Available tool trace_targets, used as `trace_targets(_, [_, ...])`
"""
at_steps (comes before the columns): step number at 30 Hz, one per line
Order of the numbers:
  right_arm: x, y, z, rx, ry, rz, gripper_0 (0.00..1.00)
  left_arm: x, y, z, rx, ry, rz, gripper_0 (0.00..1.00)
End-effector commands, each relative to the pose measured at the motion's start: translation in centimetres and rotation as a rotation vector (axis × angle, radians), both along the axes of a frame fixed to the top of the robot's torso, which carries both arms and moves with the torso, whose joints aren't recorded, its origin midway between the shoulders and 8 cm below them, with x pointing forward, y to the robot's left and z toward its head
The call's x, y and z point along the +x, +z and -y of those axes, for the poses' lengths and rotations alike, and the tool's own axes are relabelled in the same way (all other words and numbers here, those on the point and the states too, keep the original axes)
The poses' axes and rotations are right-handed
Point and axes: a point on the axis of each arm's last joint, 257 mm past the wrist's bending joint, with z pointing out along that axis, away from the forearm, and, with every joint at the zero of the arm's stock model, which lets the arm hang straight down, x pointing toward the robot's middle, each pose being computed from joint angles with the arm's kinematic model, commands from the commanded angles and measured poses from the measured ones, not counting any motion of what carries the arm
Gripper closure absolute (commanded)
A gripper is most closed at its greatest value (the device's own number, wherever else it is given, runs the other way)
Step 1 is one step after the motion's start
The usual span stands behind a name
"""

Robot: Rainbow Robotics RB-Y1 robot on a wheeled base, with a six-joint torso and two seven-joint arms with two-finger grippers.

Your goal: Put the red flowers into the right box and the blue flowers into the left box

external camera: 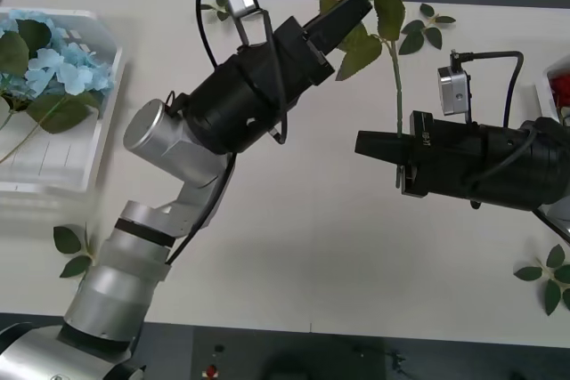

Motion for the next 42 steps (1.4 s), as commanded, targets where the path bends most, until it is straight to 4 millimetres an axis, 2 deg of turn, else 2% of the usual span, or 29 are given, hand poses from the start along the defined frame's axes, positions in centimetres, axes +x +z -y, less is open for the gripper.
trace_targets(1, [0.3, 1.7, -0.4, 0.008, 0.011, 0.052, 1.0, 0.2, -0.2, -2.4, 0.036, 0.017, 0.036, 0.11])
trace_targets(5, [1.0, 2.0, 0.8, -0.002, -0.018, 0.044, 1.0, 1.2, -2.4, -5.4, 0.139, 0.06, 0.05, 0.11])
trace_targets(8, [2.0, 2.2, 2.9, -0.041, -0.062, 0.039, 1.0, 2.1, -4.0, -8.0, 0.256, 0.088, 0.069, 0.11])
trace_targets(12, [3.5, 2.1, 7.6, -0.168, -0.139, 0.045, 1.0, 2.4, -6.6, -12.0, 0.442, 0.072, 0.051, 0.11])
trace_targets(15, [4.8, 2.0, 12.1, -0.274, -0.203, 0.034, 1.0, 2.1, -8.4, -15.4, 0.591, 0.054, 0.026, 0.11])
trace_targets(16, [5.4, 1.9, 14.1, -0.312, -0.232, 0.024, 1.0, 1.9, -8.9, -16.7, 0.642, 0.047, 0.017, 0.11])
trace_targets(17, [5.7, 1.8, 15.5, -0.34, -0.252, 0.018, 1.0, 1.7, -9.1, -17.5, 0.67, 0.04, 0.013, 0.11])
trace_targets(19, [6.6, 1.5, 19.6, -0.409, -0.308, -0.006, 1.0, 1.2, -9.5, -19.4, 0.742, 0.03, 0.019, 0.11])
trace_targets(22, [7.5, 0.8, 24.8, -0.453, -0.403, -0.1, 1.0, 0.2, -9.5, -21.0, 0.806, 0.006, 0.03, 0.11])
trace_targets(23, [7.7, 0.3, 27.3, -0.479, -0.449, -0.139, 1.0, -0.3, -9.5, -21.5, 0.824, -0.014, 0.03, 0.11])
trace_targets(28, [8.1, -1.9, 35.7, -0.571, -0.631, -0.257, 1.0, -2.0, -9.4, -21.8, 0.834, -0.062, 0.052, 0.11])
trace_targets(31, [7.7, -4.1, 40.2, -0.612, -0.751, -0.335, 1.0, -2.5, -9.8, -21.1, 0.836, -0.055, 0.093, 0.11])
trace_targets(32, [7.5, -4.5, 40.9, -0.62, -0.77, -0.345, 1.0, -2.5, -9.9, -21.0, 0.837, -0.05, 0.101, 0.11])
trace_targets(33, [7.3, -5.4, 42.7, -0.637, -0.824, -0.368, 1.0, -2.6, -10.1, -20.5, 0.839, -0.042, 0.12, 0.11])
trace_targets(38, [5.9, -7.9, 47.2, -0.654, -0.963, -0.469, 1.0, -3.3, -10.1, -18.7, 0.847, -0.021, 0.153, 0.11])
trace_targets(42, [5.2, -8.5, 49.5, -0.648, -1.035, -0.531, 1.0, -3.8, -9.6, -18.0, 0.849, -0.018, 0.167, 0.11])
